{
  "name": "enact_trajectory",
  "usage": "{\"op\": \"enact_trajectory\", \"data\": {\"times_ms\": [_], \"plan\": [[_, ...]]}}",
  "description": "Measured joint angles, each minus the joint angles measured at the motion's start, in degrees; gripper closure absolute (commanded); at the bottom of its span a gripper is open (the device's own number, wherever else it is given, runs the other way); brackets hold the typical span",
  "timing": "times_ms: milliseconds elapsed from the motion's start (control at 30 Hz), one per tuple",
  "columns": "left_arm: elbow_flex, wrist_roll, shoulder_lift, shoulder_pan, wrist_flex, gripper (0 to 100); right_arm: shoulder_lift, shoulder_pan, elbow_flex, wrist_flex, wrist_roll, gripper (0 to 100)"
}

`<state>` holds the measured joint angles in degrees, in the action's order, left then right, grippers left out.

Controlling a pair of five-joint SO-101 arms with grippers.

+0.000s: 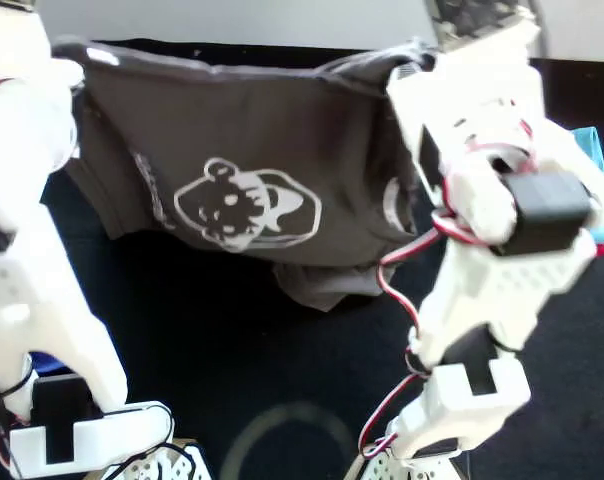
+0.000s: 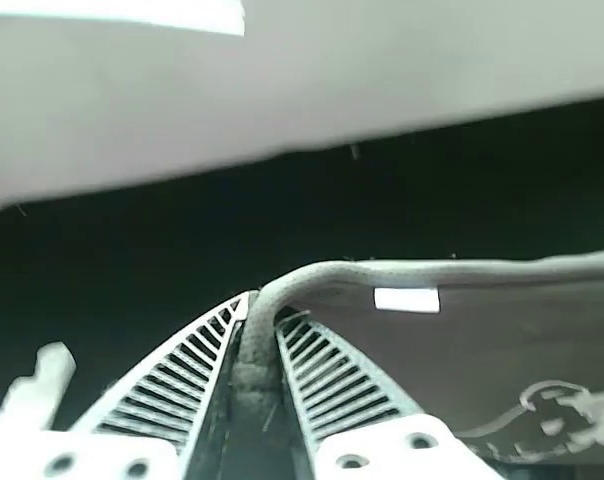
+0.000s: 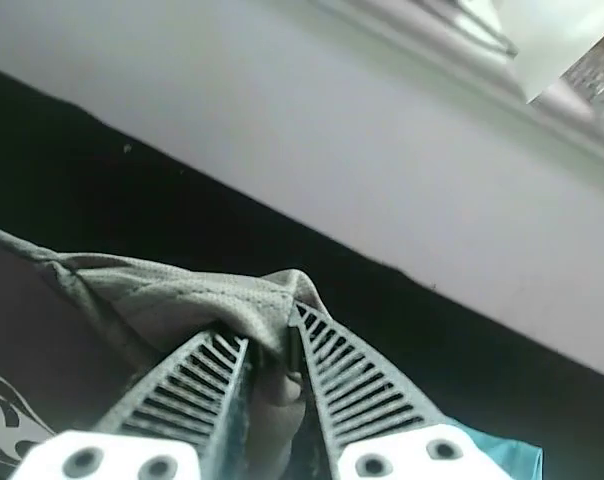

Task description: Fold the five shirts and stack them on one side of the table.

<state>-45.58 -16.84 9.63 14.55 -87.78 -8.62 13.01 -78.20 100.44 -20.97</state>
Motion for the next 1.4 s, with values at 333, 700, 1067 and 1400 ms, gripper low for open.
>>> {"op": "enact_trajectory", "data": {"times_ms": [333, 700, 1067, 1400], "plan": [[31.56, 0.00, -0.09, 0.18, -0.53, 99, 0.62, 5.71, 23.82, 0.09, 7.47, 99.2], [51.34, -3.34, -0.09, 0.18, 1.23, 99, 16.35, 5.89, 66.11, -5.63, 10.90, 99.2], [74.46, -7.65, -0.09, 3.34, 18.11, 99, 30.15, 9.85, 118.68, -34.73, 11.08, 99.2], [75.96, -7.65, -0.09, 3.34, 20.31, 99, 32.97, 18.37, 130.81, -38.59, 10.64, 84.7]]}}
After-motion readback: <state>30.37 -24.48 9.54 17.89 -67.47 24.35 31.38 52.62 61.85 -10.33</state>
